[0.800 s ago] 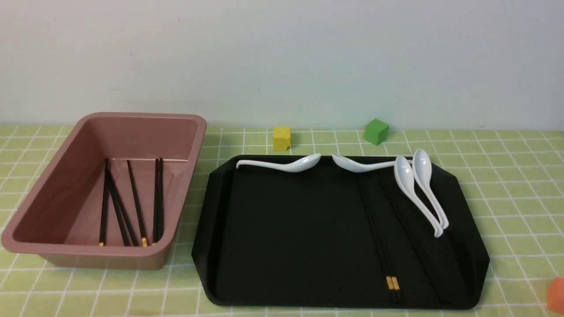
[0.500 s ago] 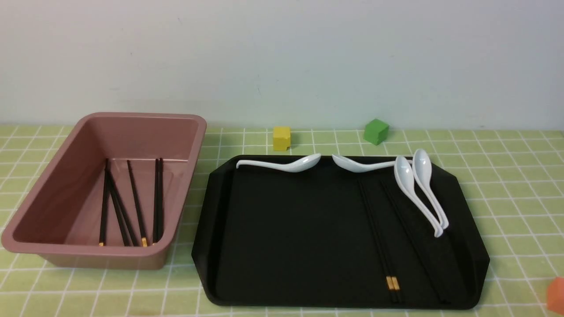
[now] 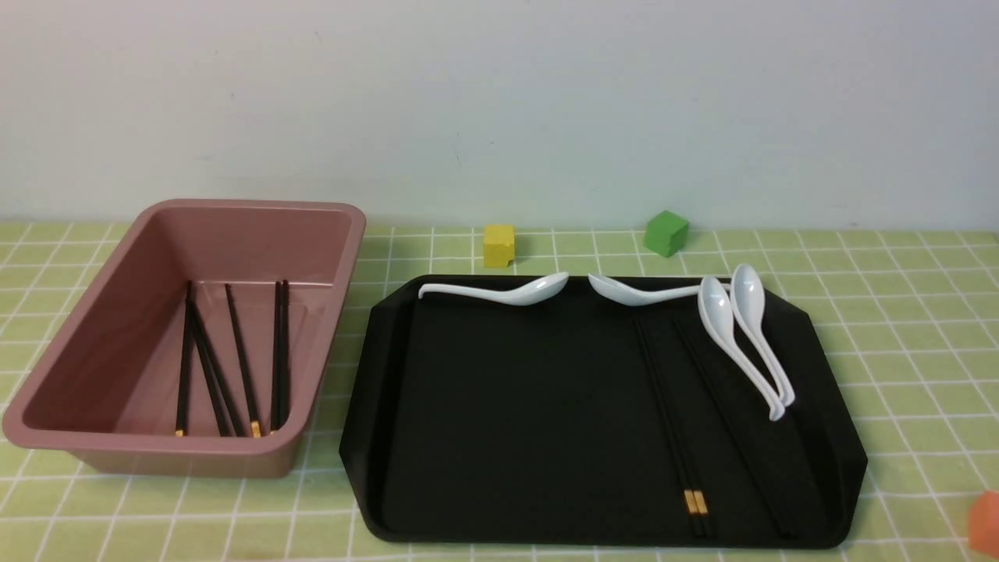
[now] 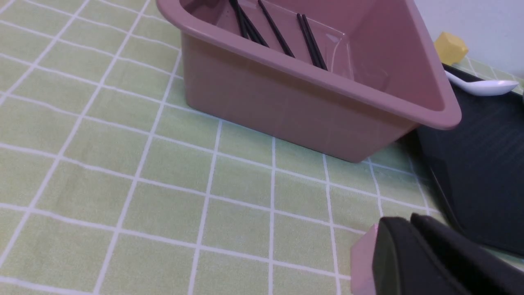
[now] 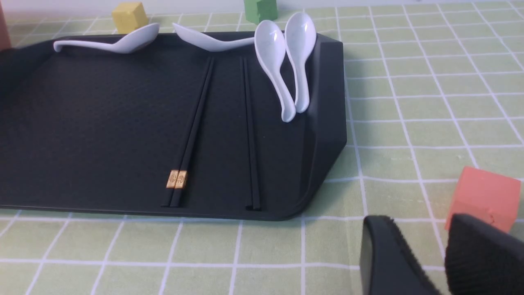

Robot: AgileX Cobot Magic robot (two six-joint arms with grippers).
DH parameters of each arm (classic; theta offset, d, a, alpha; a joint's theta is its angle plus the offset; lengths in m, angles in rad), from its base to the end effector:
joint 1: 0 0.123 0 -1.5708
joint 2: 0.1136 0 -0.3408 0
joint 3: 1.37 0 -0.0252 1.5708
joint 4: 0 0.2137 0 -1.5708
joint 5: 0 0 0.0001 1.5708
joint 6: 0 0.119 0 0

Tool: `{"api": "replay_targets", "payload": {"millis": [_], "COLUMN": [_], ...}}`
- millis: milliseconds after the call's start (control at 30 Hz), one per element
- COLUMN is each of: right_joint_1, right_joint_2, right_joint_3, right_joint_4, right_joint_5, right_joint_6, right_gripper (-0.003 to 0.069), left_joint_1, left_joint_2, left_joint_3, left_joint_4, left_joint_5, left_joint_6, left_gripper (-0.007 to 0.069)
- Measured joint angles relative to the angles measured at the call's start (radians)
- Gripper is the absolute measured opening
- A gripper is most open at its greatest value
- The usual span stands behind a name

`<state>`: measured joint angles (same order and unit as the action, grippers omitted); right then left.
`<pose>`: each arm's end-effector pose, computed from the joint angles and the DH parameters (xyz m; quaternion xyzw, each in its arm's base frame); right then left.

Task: On green tablecloth take chopsticks from black tray and put them in box.
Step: 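Move the gripper over the chopsticks on the black tray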

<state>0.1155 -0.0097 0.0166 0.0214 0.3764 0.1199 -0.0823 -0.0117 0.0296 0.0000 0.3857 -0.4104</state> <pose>-0.0142 -0.0007 0.1658 0.0074 0.8036 0.0789 0.5898 -0.0145 0.0012 0.1605 -0.1322 0.7988 -0.1431 0.5692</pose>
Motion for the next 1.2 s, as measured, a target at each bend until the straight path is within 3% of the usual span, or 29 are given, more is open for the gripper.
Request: {"api": "replay_targets", "payload": {"millis": [367, 600, 667, 1033, 1167, 1200], "right_joint_1": [0.000, 0.000, 0.000, 0.000, 0.000, 0.000], "right_joint_2": [0.000, 0.000, 0.000, 0.000, 0.033, 0.107], "right_joint_3": [0.000, 0.007, 0.007, -0.031, -0.198, -0.308], "right_joint_4": [0.018, 0.553, 0.613, 0.636, 0.572, 0.520], "right_joint_5": [-0.013, -0.088, -0.100, -0.079, -0.095, -0.091], "right_joint_6": [0.017, 0.345, 0.361, 0.240, 0.088, 0.018], "right_gripper": [0.0240, 0.0240, 0.0240, 0.0211, 0.0111, 0.0038], "left_joint_1": [0.000, 0.000, 0.000, 0.000, 0.000, 0.000], "left_joint_2": [0.000, 0.000, 0.000, 0.000, 0.000, 0.000], "left_joint_3": [0.000, 0.000, 0.000, 0.000, 0.000, 0.000], "left_joint_4": [0.000, 0.000, 0.000, 0.000, 0.000, 0.000], "left_joint_5": [0.000, 0.000, 0.000, 0.000, 0.000, 0.000], "left_joint_6": [0.000, 0.000, 0.000, 0.000, 0.000, 0.000], "left_gripper": [0.0039, 0.0044, 0.0048, 0.0055, 0.0060, 0.0061]}}
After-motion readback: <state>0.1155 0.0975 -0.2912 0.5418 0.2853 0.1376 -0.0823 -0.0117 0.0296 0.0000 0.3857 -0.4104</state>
